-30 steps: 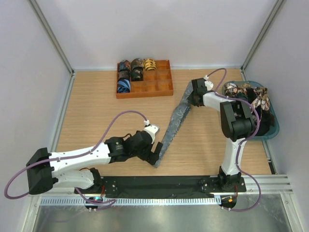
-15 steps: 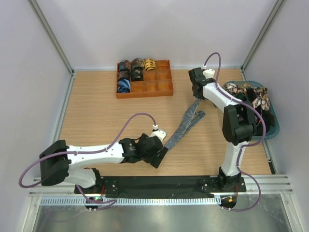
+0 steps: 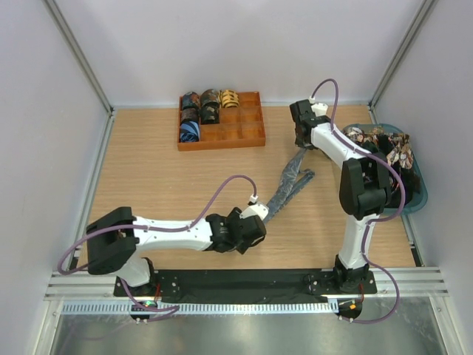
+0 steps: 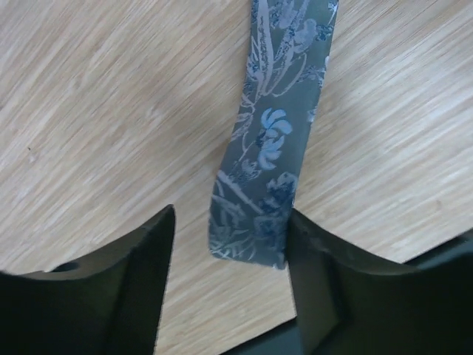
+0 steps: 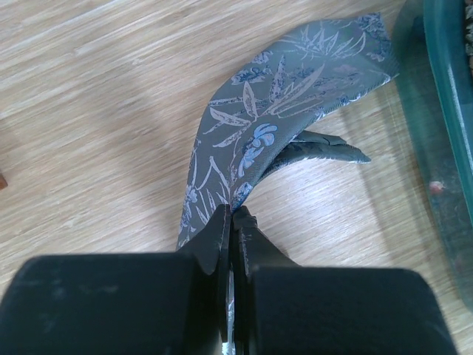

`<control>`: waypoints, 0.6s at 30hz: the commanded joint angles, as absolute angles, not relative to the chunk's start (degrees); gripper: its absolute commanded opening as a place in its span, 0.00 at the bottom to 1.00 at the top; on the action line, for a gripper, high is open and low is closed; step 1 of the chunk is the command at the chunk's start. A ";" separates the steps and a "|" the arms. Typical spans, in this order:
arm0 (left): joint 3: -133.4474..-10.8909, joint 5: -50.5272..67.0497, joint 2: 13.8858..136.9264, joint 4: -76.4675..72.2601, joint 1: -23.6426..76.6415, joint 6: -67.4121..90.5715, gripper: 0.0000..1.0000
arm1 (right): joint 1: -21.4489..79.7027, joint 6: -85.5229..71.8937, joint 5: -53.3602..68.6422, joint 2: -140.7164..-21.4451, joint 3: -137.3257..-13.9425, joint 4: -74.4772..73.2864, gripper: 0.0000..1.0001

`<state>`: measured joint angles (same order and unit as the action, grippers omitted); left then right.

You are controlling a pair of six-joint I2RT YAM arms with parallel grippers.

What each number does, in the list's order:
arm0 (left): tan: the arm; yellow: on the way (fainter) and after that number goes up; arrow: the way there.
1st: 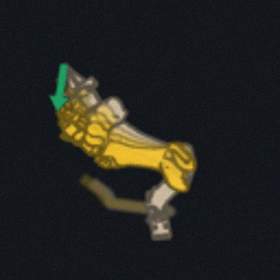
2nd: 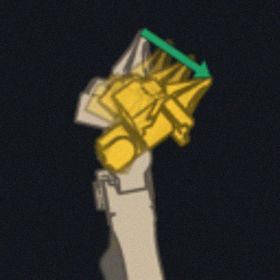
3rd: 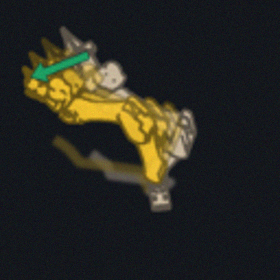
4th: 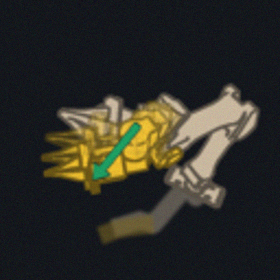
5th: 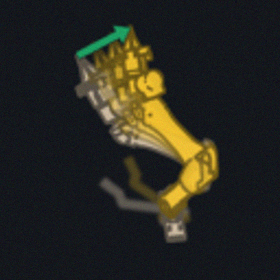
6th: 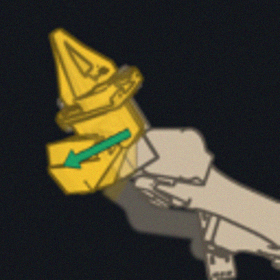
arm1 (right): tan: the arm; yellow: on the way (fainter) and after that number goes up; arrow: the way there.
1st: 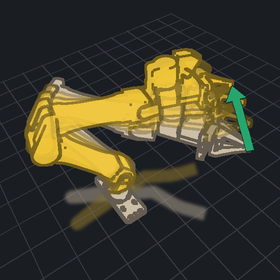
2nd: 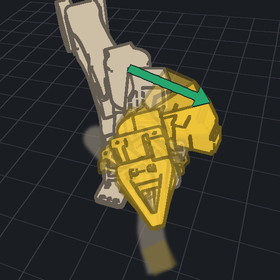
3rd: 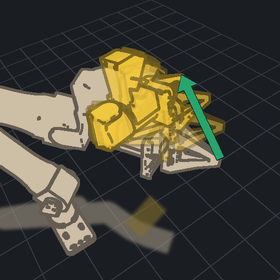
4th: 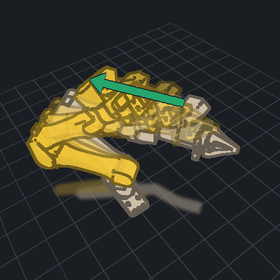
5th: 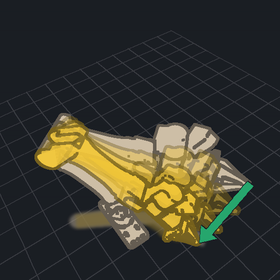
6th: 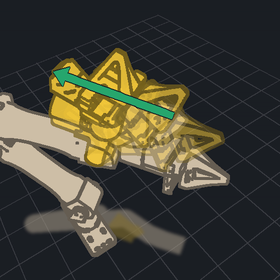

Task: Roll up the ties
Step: Flatten the tie

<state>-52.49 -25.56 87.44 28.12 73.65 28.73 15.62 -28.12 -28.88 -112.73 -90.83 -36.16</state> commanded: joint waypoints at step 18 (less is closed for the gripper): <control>-38.53 15.53 76.40 7.86 59.53 37.69 0.07 | 13.10 -18.81 -36.29 -117.85 -105.35 -51.39 0.01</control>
